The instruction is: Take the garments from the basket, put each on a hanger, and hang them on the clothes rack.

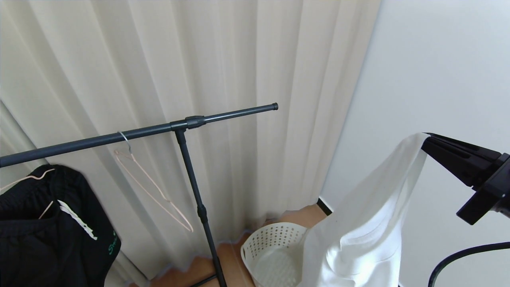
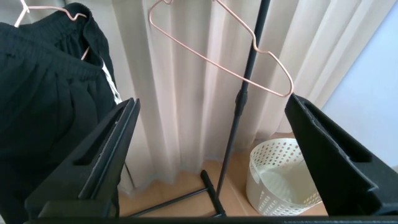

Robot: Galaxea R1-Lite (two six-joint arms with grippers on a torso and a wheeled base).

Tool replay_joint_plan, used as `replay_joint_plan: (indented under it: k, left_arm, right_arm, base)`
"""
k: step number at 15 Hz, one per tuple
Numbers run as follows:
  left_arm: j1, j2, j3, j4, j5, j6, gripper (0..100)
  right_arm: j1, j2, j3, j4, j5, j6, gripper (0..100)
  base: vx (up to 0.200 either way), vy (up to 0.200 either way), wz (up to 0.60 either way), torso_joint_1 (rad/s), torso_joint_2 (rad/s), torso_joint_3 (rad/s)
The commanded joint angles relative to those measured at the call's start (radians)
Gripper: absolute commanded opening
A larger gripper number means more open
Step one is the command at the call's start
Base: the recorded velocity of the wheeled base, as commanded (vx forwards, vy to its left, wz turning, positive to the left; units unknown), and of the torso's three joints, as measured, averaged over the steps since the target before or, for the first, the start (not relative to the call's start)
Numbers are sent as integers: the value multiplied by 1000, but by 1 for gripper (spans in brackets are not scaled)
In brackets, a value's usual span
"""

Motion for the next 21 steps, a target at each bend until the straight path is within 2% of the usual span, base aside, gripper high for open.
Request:
replay_joint_plan:
  k: [1, 8, 9, 16, 19, 21]
  left_arm:
    - [0, 1, 0, 0, 2, 0, 100]
    - [0, 1, 0, 0, 0, 0, 100]
    - [0, 1, 0, 0, -1, 0, 100]
    - [0, 1, 0, 0, 0, -2, 100]
    - [0, 1, 0, 0, 0, -2, 100]
    - [0, 1, 0, 0, 2, -2, 100]
  right_arm:
    - [-3, 1, 1, -1, 0, -1, 0]
    - [-3, -1, 1, -1, 0, -2, 0]
    - [-4, -1, 1, -1, 0, -2, 0]
    - [-4, -2, 1, -1, 0, -4, 0]
    - [-4, -2, 1, -1, 0, -4, 0]
    - [-4, -2, 1, -1, 0, -4, 0]
  base:
    - [0, 0, 600, 2, -2, 7]
    - [0, 0, 600, 6, 2, 2]
    - [0, 0, 0, 0, 0, 0]
    - [-200, 0, 0, 2, 1, 2]
    - [0, 200, 0, -2, 2, 4]
    - [0, 0, 0, 0, 0, 0]
